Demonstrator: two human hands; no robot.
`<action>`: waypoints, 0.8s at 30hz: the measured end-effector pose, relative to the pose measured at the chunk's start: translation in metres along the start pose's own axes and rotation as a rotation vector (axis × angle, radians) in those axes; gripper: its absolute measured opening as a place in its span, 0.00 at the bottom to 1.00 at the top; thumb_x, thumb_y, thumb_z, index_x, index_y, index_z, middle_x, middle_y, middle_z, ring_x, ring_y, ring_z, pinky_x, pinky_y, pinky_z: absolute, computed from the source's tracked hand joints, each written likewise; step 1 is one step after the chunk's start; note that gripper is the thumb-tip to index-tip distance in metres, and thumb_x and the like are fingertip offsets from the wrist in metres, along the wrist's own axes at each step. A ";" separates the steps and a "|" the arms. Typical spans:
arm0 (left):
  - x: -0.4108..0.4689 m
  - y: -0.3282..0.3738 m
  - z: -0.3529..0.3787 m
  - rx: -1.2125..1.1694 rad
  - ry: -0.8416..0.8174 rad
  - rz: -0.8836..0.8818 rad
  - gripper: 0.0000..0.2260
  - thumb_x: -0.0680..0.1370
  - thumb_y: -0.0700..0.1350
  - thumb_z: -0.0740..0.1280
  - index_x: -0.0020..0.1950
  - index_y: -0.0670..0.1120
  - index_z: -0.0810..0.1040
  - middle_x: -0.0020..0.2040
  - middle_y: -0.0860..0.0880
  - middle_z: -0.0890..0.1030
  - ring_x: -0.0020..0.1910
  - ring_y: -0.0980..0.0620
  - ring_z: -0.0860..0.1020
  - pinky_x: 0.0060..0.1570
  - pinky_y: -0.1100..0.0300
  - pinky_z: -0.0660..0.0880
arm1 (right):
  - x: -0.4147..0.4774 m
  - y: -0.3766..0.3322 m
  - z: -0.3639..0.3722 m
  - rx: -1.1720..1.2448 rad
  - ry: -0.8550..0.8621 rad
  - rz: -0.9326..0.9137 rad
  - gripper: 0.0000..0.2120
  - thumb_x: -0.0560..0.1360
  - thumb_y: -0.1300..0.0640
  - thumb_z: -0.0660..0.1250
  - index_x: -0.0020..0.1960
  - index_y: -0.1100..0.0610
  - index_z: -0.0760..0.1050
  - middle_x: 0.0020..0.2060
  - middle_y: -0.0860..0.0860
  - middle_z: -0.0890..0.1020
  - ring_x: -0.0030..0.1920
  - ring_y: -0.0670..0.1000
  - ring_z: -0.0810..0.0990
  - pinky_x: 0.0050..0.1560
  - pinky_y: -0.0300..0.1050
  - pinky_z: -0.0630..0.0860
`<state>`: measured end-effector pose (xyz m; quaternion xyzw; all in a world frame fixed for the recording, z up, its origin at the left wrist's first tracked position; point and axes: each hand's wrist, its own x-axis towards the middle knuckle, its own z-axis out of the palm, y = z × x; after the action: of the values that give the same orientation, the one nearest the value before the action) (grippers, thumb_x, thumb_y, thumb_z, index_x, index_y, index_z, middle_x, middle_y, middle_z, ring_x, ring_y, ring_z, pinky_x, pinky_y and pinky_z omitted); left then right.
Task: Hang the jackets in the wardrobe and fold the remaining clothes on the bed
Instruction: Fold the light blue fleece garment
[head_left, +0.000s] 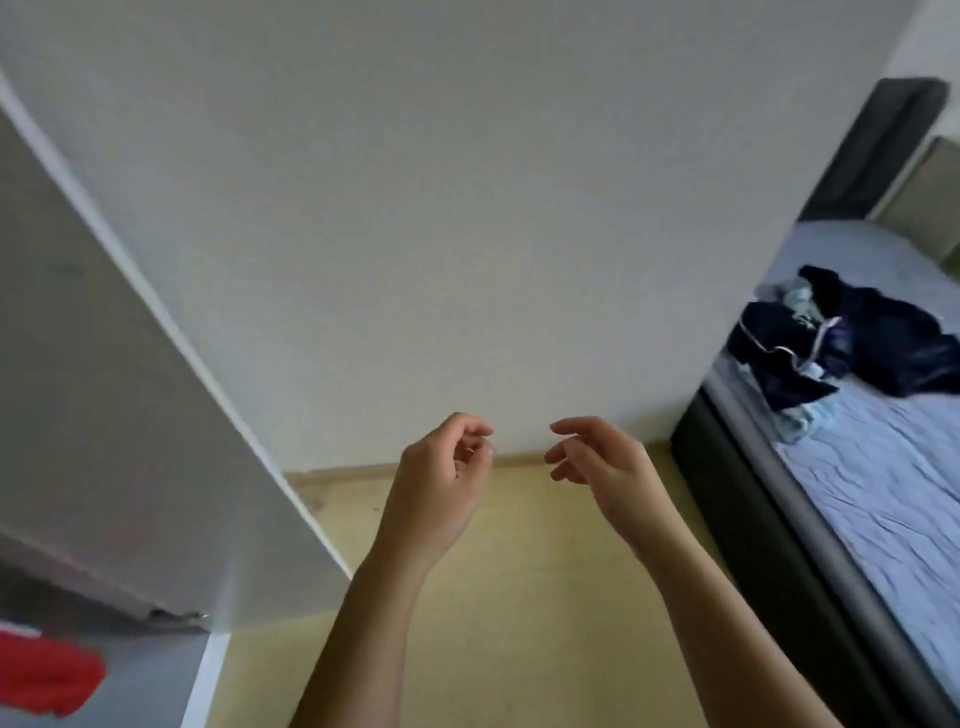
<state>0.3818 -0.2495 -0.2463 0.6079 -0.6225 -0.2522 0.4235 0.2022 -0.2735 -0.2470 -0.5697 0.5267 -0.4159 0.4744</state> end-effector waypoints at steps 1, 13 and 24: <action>0.011 0.017 0.030 -0.027 -0.035 0.018 0.04 0.77 0.44 0.66 0.49 0.53 0.77 0.42 0.57 0.81 0.43 0.63 0.78 0.44 0.67 0.75 | 0.003 0.006 -0.034 -0.008 0.059 0.013 0.12 0.78 0.66 0.59 0.51 0.52 0.77 0.36 0.49 0.83 0.36 0.47 0.81 0.42 0.38 0.77; 0.127 0.131 0.314 -0.114 -0.458 0.223 0.05 0.77 0.44 0.66 0.46 0.54 0.78 0.39 0.57 0.82 0.39 0.61 0.79 0.39 0.66 0.76 | 0.033 0.076 -0.309 0.073 0.563 0.201 0.11 0.78 0.68 0.58 0.49 0.58 0.76 0.37 0.52 0.82 0.38 0.52 0.80 0.43 0.40 0.77; 0.323 0.192 0.546 -0.112 -0.755 0.286 0.05 0.77 0.45 0.66 0.45 0.56 0.78 0.40 0.57 0.82 0.40 0.61 0.78 0.41 0.67 0.75 | 0.189 0.150 -0.494 0.059 0.741 0.376 0.11 0.79 0.63 0.59 0.49 0.52 0.77 0.38 0.49 0.83 0.37 0.45 0.81 0.39 0.34 0.74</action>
<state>-0.1458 -0.6466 -0.2968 0.3558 -0.7977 -0.4298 0.2286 -0.2906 -0.5110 -0.2981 -0.2613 0.7445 -0.5139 0.3367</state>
